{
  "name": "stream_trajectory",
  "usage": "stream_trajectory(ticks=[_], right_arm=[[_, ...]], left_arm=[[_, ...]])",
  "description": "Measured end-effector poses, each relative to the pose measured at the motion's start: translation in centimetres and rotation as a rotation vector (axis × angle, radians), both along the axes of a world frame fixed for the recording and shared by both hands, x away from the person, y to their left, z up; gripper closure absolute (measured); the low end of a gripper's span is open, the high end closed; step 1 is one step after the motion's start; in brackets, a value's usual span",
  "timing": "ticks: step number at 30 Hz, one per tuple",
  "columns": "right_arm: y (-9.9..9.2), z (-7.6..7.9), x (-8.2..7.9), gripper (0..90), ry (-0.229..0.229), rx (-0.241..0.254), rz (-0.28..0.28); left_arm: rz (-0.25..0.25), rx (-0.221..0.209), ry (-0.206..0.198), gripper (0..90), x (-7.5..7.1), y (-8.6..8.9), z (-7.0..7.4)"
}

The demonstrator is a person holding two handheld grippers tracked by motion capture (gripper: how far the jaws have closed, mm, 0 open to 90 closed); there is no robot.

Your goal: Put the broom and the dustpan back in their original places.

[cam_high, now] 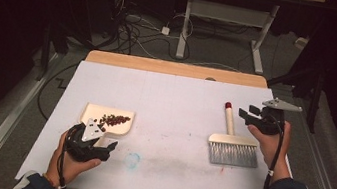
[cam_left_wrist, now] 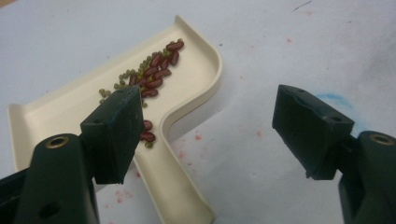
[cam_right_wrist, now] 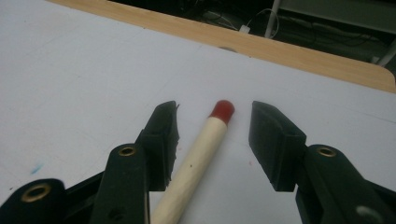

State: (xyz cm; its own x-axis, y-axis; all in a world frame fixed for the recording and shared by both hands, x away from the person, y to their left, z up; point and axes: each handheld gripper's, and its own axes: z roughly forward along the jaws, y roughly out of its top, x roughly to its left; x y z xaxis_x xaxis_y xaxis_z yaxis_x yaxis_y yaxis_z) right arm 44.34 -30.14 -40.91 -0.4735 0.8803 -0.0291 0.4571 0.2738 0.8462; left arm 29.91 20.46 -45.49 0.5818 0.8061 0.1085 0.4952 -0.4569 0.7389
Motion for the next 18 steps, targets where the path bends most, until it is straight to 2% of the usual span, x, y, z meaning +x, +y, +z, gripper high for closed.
stream_trajectory(ticks=[3,6,10,12,18], right_arm=[[0.2,-0.2,0.0,44.5,-0.028,0.002,-0.038],[0.4,-0.2,-0.2,36.1,-0.070,0.012,-0.063],[0.6,-0.2,-0.6,26.8,-0.103,0.028,-0.074],[0.9,-0.1,-0.8,20.2,-0.121,0.024,-0.108],[2.0,0.2,-1.3,16.7,-0.153,0.006,-0.077]], left_arm=[[-0.008,0.018,-0.017,22.1,-0.3,-0.1,0.0],[-0.010,-0.008,-0.035,21.9,-0.8,0.1,0.0],[-0.023,0.012,-0.021,20.7,-0.8,-0.3,-0.5],[-0.034,0.010,-0.018,20.6,-0.8,-0.5,-0.6],[-0.044,0.018,-0.019,20.0,-0.7,-0.9,-0.8]])
